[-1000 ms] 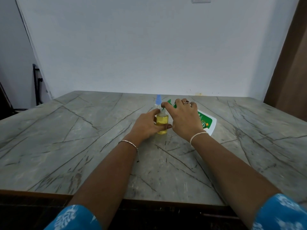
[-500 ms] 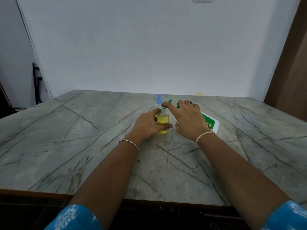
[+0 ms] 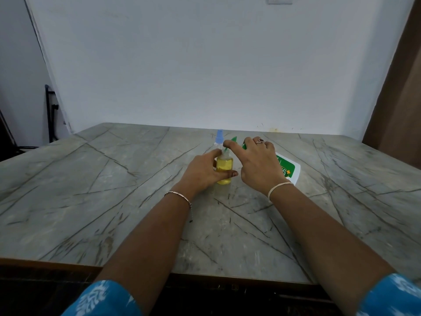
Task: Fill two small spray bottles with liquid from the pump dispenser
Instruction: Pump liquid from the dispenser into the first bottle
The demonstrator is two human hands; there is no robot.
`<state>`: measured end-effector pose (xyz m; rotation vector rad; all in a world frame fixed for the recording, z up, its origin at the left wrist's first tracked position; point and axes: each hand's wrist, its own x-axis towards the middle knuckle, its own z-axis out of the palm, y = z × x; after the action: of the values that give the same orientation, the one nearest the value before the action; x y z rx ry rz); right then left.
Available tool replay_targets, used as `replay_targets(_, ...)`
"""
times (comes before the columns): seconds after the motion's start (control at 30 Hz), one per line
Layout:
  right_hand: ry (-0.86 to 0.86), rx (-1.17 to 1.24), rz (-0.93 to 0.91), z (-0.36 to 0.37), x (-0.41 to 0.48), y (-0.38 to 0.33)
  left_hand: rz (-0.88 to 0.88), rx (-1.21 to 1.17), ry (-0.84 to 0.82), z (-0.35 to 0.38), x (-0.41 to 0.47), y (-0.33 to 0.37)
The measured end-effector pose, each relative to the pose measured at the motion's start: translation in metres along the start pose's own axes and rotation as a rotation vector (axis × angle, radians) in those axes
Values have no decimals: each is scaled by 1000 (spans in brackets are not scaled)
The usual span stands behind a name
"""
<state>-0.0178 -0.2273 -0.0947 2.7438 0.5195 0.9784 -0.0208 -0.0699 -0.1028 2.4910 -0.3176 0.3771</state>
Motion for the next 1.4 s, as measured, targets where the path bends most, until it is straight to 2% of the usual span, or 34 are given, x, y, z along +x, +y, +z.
replay_targets(1.4,0,-19,25,2,0,-1,14,-33,5,-2,-3,0)
